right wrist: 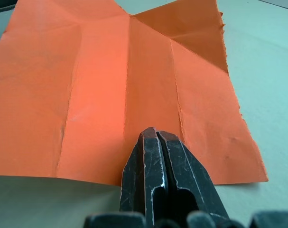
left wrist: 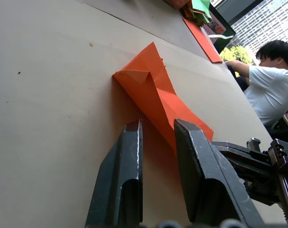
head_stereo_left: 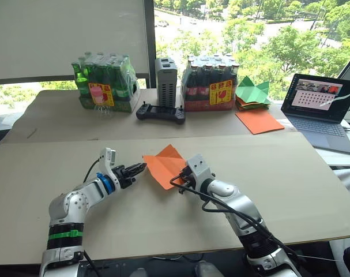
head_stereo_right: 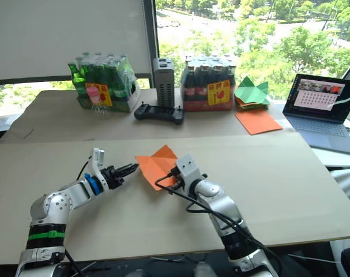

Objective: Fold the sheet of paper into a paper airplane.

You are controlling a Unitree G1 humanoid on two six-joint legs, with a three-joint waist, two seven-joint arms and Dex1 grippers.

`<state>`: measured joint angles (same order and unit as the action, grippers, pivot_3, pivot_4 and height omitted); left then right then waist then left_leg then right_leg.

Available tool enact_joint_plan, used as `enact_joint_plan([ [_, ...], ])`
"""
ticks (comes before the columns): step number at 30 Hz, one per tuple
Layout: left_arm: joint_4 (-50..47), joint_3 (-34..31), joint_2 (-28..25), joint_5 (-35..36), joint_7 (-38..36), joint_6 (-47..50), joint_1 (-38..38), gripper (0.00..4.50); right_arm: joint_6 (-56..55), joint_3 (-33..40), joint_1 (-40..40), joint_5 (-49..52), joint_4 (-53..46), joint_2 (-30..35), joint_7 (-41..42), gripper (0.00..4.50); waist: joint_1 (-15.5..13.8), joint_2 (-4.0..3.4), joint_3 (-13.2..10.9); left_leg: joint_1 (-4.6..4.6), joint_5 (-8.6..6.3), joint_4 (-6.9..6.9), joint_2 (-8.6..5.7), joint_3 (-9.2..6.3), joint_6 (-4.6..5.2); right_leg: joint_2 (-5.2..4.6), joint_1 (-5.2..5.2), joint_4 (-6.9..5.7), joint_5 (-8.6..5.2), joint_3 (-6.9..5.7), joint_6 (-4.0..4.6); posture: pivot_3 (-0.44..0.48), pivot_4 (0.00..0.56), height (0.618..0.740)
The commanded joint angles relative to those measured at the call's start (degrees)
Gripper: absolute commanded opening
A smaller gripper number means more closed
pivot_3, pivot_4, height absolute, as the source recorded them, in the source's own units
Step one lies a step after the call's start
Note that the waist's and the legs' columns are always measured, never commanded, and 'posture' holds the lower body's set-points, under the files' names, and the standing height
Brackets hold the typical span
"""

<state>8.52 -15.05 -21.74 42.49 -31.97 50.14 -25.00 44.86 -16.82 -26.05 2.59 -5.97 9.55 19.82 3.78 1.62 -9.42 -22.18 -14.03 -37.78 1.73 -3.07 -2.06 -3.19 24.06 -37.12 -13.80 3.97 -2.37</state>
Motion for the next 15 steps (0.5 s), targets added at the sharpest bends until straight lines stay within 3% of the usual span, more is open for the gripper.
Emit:
enact_joint_plan([
  [1, 1.7, 1.2, 0.8, -1.8, -0.7, -2.4, -2.4, 1.12, 2.1, -0.5, 1.2, -0.1, 1.8, -0.1, 0.1, 0.0, 0.0, 0.0, 0.0, 0.0, 0.0, 0.0, 0.0, 0.0, 0.0, 0.0, 0.0, 0.0, 0.0, 0.0, 0.0, 0.0, 0.15, 0.74],
  [15, 6.1, 2.1, 2.4, -4.1, -1.4, -4.1, -5.1, 1.12, 2.6, 0.0, 1.6, -0.4, 1.0, 0.0, -0.3, 0.0, -0.1, 0.0, 0.0, -0.02, 0.0, 0.0, -0.01, 0.0, 0.0, -0.01, 0.01, 0.0, 0.0, 0.0, 0.0, 0.0, 0.15, 0.74],
])
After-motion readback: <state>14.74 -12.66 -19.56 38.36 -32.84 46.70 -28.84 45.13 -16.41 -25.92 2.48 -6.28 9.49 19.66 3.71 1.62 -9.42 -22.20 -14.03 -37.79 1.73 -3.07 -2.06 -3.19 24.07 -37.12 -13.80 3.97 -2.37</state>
